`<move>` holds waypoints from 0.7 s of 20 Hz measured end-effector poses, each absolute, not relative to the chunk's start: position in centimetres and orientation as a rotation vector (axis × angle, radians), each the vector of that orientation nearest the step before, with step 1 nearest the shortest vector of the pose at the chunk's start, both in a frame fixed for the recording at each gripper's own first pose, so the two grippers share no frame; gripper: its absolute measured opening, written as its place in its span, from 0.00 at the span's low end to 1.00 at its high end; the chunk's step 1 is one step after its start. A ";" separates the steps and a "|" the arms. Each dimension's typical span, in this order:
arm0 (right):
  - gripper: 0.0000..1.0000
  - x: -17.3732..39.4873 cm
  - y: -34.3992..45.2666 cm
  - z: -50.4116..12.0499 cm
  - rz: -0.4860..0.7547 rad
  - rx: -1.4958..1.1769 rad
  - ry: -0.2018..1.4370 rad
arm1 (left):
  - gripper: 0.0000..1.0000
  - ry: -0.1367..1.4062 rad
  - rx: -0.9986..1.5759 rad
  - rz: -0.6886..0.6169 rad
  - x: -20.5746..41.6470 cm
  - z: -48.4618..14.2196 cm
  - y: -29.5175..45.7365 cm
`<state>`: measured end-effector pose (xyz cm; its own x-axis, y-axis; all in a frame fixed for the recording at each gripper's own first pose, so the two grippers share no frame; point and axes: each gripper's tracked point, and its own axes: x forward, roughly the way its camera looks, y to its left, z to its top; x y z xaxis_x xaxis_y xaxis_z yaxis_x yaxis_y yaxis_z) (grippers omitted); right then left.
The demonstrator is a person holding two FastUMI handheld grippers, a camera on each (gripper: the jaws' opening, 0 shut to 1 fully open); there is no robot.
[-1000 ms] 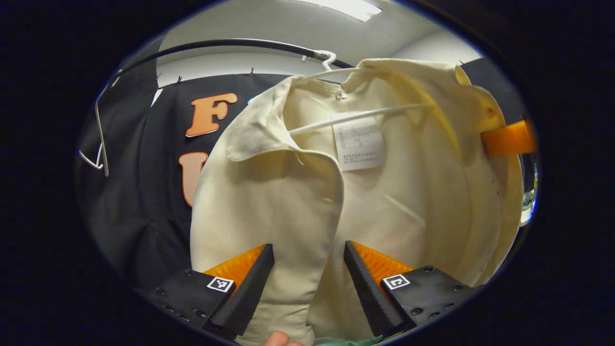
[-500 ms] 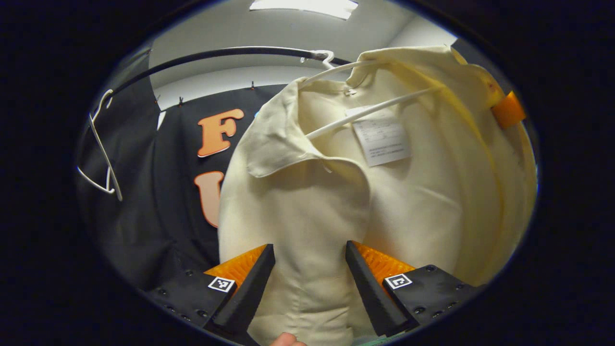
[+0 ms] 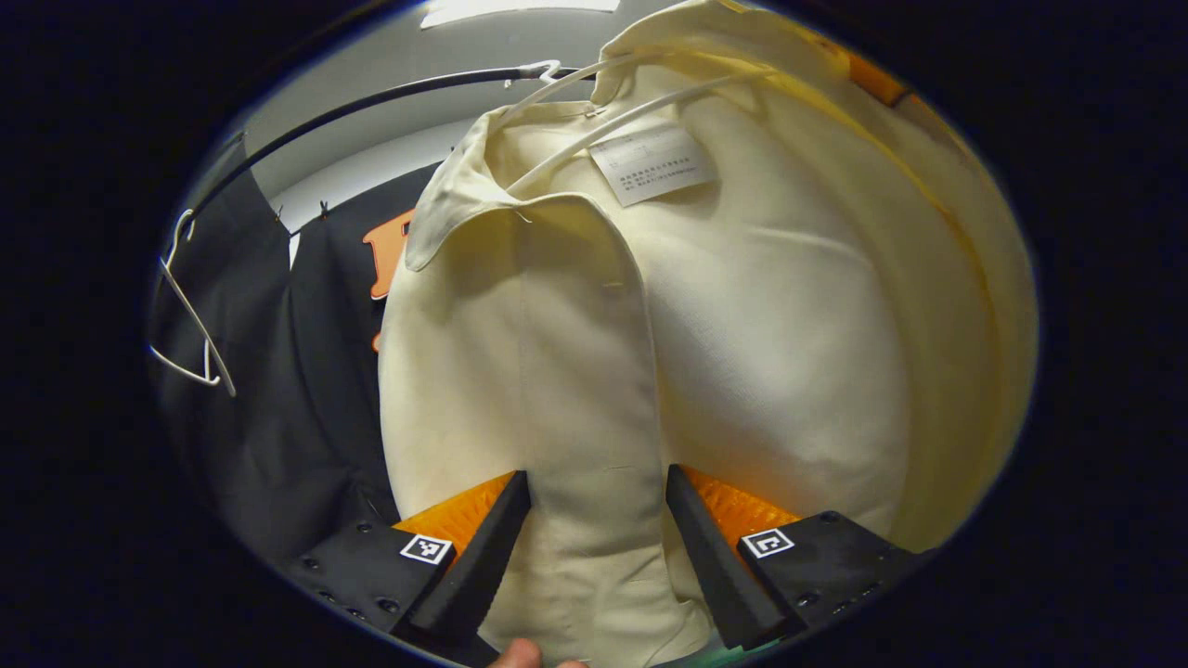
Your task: Grasp the clothes on the hanger with both hands and then place them into the laundry hamper below.
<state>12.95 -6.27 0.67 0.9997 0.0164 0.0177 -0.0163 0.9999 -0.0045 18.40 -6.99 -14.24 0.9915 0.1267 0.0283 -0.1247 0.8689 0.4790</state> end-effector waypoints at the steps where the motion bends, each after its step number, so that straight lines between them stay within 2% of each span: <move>1: 0.01 12.9 -6.3 0.6 0.018 -0.004 -0.017 | 0.97 -0.004 0.514 0.166 18.5 -14.0 -6.6; 6: 0.01 12.9 -6.3 0.9 0.029 -0.012 -0.021 | 0.97 -0.064 0.545 0.337 18.9 -11.4 -3.6; 9: 0.01 12.7 -6.4 1.1 0.036 -0.021 -0.028 | 0.95 -0.141 0.522 0.315 18.3 -8.5 -3.8; 12: 0.01 12.5 -6.3 1.4 0.039 -0.023 -0.039 | 0.99 -0.163 0.495 0.299 17.0 -5.7 -3.2; 13: 0.01 12.7 -6.4 1.5 0.038 -0.026 -0.041 | 0.93 -0.155 0.486 0.291 17.0 -5.1 -2.6; 14: 0.01 12.6 -6.4 1.5 0.037 -0.028 -0.043 | 0.76 -0.146 0.479 0.281 17.3 -4.5 -2.1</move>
